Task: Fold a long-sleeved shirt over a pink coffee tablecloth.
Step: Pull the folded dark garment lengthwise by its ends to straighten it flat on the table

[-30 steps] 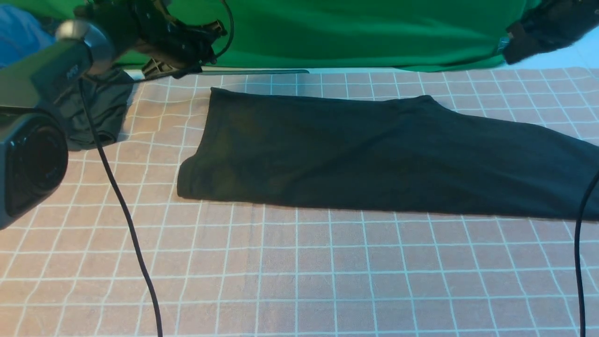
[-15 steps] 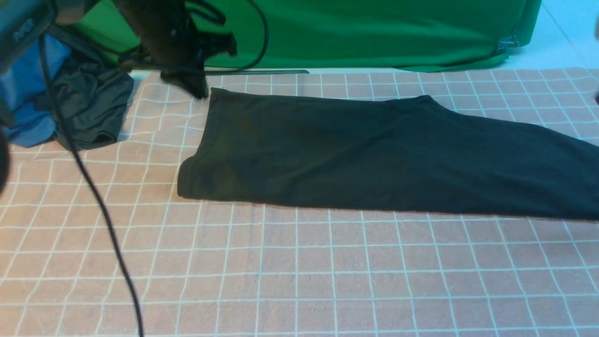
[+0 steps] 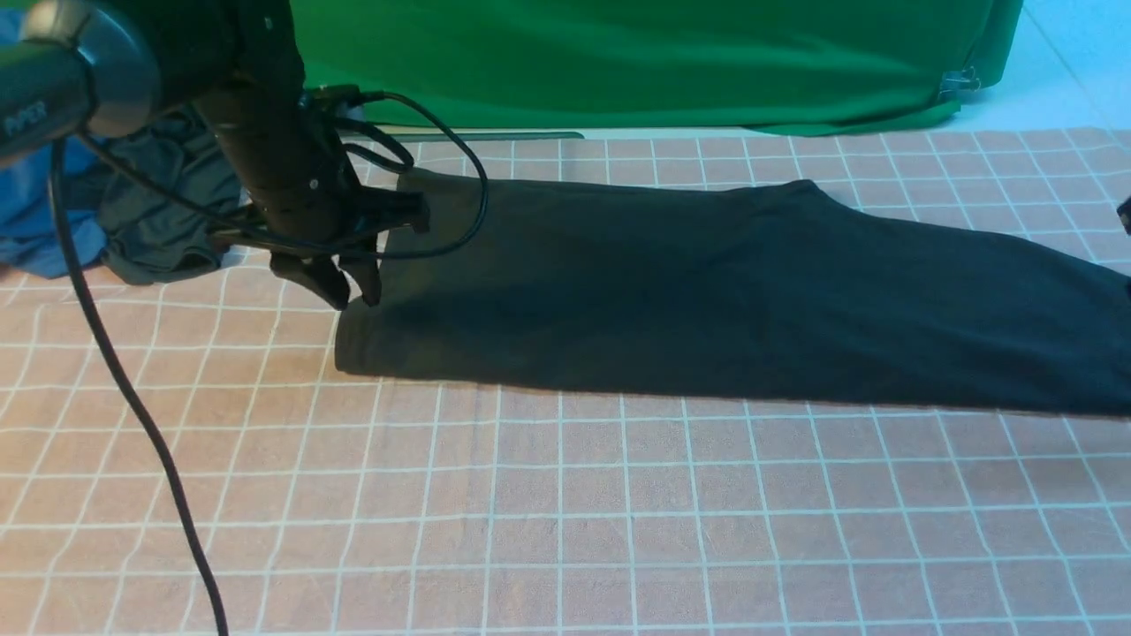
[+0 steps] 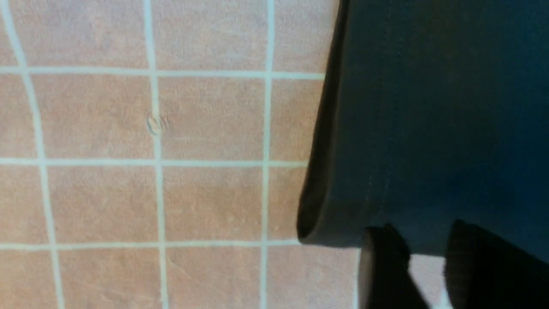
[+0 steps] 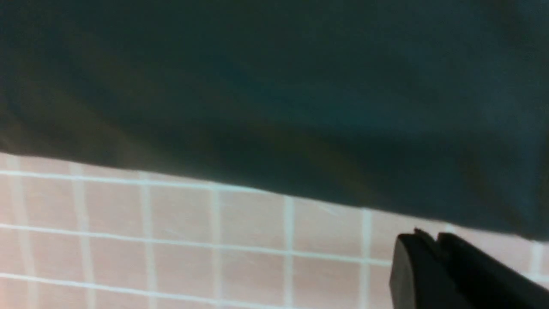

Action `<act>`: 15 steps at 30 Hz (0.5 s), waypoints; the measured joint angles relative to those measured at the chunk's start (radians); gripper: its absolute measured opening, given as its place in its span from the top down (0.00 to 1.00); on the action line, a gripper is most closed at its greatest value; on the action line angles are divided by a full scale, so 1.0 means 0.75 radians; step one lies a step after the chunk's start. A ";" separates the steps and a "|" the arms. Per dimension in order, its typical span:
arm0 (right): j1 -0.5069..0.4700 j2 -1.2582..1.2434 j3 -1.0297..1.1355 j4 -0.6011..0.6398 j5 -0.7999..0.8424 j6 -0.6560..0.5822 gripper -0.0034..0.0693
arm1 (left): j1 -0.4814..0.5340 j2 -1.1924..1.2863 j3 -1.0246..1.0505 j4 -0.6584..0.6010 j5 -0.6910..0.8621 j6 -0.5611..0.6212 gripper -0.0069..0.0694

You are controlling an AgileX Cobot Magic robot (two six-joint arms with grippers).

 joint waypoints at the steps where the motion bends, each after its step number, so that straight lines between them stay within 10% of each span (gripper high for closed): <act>1: 0.000 0.000 0.000 0.023 -0.003 -0.008 0.83 | 0.000 0.015 0.002 0.013 -0.004 -0.001 0.40; 9: 0.000 0.000 0.000 0.053 -0.009 -0.015 0.83 | 0.000 0.128 0.006 -0.031 -0.047 -0.005 0.07; 15: 0.000 0.000 0.000 0.082 -0.009 -0.015 0.83 | 0.000 0.162 0.001 -0.088 -0.015 -0.005 0.33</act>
